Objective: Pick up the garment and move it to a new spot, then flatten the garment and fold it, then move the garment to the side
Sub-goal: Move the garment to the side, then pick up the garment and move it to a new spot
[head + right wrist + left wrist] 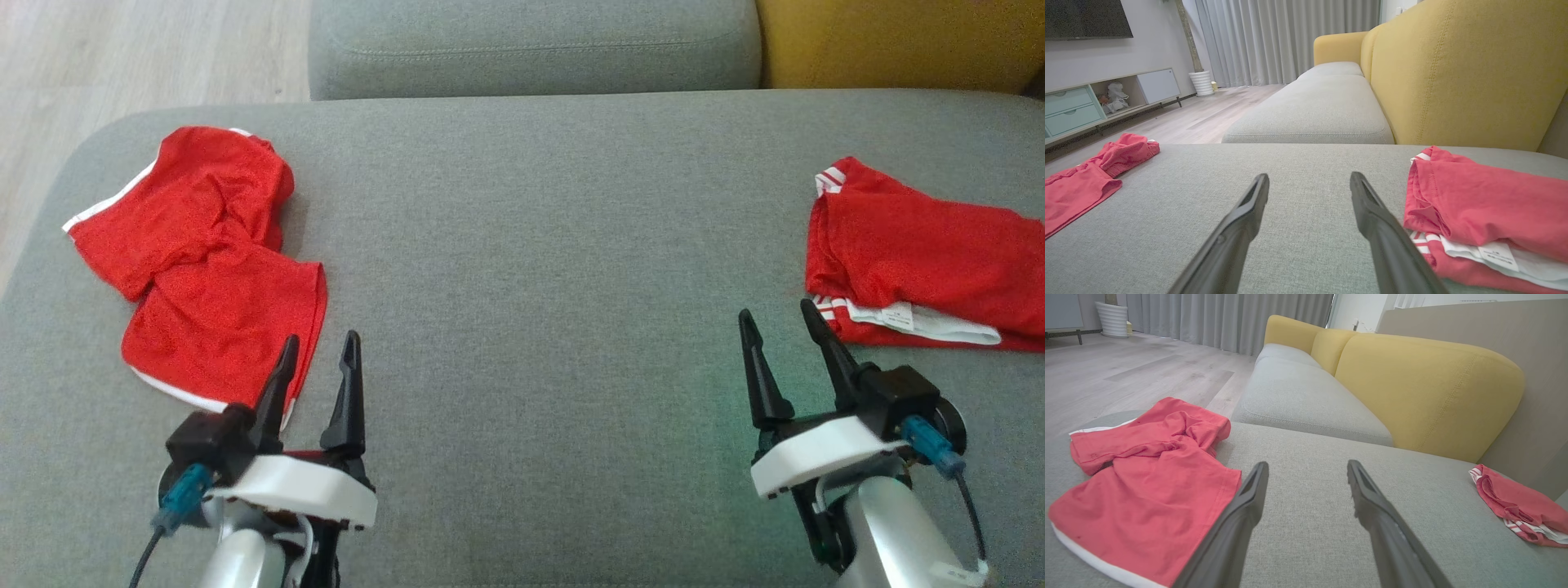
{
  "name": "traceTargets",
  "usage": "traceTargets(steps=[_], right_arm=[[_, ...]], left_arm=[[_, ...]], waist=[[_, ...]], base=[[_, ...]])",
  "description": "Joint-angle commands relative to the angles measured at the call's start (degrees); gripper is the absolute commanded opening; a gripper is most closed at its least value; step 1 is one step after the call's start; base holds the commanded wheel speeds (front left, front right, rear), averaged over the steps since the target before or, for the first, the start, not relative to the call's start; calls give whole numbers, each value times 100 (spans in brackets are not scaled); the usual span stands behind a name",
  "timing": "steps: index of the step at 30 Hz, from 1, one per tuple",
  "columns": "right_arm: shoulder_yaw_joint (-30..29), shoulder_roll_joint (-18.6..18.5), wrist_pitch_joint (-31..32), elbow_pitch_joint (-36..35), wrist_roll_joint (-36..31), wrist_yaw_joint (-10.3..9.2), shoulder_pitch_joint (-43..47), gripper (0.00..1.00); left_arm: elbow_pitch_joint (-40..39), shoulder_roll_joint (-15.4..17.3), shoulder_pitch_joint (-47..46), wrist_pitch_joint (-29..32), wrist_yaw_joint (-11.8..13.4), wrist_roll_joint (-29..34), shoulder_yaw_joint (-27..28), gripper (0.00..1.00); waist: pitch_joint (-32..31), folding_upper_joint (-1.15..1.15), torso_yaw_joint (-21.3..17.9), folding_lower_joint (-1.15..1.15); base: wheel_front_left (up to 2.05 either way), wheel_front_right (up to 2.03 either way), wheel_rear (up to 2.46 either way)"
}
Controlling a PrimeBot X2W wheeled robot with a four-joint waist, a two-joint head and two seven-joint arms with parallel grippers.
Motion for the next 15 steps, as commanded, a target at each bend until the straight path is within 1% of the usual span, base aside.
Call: traceTargets(steps=[1,9,12,15], right_arm=[[158,24,-75,-259,16,11,-84,100],[92,25,-77,-345,71,11,29,100],[85,25,-78,-328,85,11,61,100],[163,25,-78,-312,81,11,63,100]], left_arm=[[-249,45,-114,-29,47,25,224,100],[-309,45,-74,-29,78,28,246,100],[-327,45,-102,-29,72,7,199,100],[-332,45,-134,-29,80,-5,199,100]], waist=[[-12,0,-27,0],[-76,0,-19,0],[-86,0,104,0],[-75,0,309,0]], base=[[0,0,0],[0,0,0],[0,0,0],[0,0,0]])
